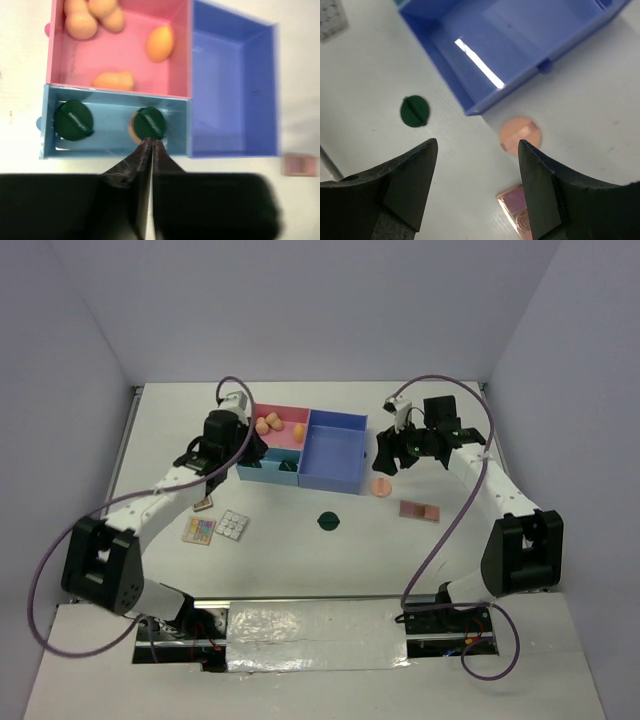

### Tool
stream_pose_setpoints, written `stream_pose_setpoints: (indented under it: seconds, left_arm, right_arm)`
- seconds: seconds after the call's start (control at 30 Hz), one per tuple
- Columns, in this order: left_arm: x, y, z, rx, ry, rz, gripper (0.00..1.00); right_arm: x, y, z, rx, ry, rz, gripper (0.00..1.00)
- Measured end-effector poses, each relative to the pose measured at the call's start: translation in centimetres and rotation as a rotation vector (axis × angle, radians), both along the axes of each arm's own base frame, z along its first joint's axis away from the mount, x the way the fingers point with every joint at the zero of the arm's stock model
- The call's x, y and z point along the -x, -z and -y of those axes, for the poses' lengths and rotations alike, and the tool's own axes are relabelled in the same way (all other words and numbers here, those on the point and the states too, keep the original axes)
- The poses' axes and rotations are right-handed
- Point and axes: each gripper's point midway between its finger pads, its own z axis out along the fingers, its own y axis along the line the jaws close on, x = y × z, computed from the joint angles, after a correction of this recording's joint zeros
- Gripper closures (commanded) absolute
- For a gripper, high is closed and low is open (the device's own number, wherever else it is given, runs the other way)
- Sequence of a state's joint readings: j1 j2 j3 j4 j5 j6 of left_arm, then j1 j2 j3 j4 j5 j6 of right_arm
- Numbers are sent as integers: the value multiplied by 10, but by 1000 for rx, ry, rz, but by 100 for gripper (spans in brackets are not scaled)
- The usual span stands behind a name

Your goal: Organize the makeup

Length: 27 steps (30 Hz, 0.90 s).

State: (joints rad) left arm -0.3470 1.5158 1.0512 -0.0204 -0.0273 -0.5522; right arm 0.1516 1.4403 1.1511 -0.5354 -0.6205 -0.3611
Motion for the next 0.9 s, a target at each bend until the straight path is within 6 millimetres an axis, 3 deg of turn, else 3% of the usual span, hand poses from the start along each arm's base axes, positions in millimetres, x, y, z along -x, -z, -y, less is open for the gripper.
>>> stream_pose_setpoints:
  seconds: [0.03,0.07,0.17,0.33,0.43,0.67,0.9]
  left_arm:
    - [9,-8,-2,8,5,19,70]
    - [18,-19,-4,28,9,57,52]
    - [48,-33,-13,73,8,113,37]
    - [91,-13,-27,105,-7,102,31]
    - [111,4,-33,123,-21,80,30]
    - [138,24,-44,185,-75,69,29]
    - [144,30,-46,211,-101,57,29]
  right_arm:
    - [-3,4,6,14,25,-10,27]
    - [-7,11,12,33,56,-27,27]
    - [-16,36,27,92,132,-100,27]
    - [-29,92,43,192,259,-292,32]
    - [-23,122,49,229,307,-399,33]
    - [-25,134,49,250,373,-457,34]
    - [-29,150,37,265,379,-493,36]
